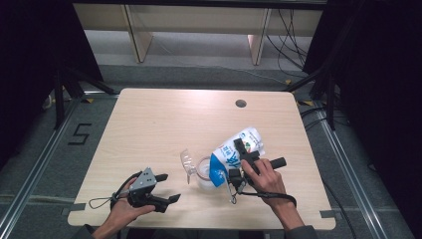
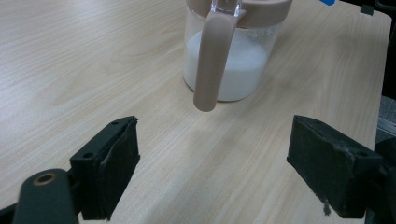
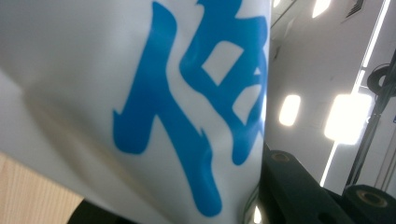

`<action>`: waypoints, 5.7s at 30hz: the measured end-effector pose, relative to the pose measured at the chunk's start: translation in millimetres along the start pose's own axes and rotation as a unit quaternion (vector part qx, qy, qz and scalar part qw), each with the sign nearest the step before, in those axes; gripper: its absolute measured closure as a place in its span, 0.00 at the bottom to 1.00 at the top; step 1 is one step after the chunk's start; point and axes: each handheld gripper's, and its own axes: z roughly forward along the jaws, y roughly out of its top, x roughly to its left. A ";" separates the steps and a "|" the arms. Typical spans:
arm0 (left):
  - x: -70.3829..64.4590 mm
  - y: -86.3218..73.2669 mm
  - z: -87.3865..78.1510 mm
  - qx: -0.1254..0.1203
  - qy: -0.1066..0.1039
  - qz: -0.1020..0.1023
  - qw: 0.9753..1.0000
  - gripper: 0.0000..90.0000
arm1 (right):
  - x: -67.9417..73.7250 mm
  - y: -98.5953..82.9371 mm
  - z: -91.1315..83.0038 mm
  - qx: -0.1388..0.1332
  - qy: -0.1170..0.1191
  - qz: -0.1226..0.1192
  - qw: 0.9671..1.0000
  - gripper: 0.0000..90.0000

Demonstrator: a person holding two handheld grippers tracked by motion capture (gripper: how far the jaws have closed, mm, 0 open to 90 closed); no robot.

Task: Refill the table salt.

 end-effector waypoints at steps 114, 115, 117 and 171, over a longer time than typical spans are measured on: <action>-0.1 0.0 0.0 0.000 0.000 0.000 1.000 0.18 | -3.0 -1.6 -2.4 -0.002 -0.008 -0.006 1.000 0.93; -0.1 0.0 0.1 0.000 0.000 0.000 1.000 0.18 | -3.0 -1.5 -2.5 -0.002 -0.008 -0.006 1.000 0.93; -0.5 -0.1 0.3 -0.001 0.000 -0.003 1.000 0.18 | -3.0 -1.4 -2.6 -0.003 -0.009 -0.005 1.000 0.93; -0.5 -0.3 0.3 -0.002 -0.003 -0.006 1.000 0.18 | 0.1 0.3 0.7 -0.013 0.017 0.002 1.000 0.95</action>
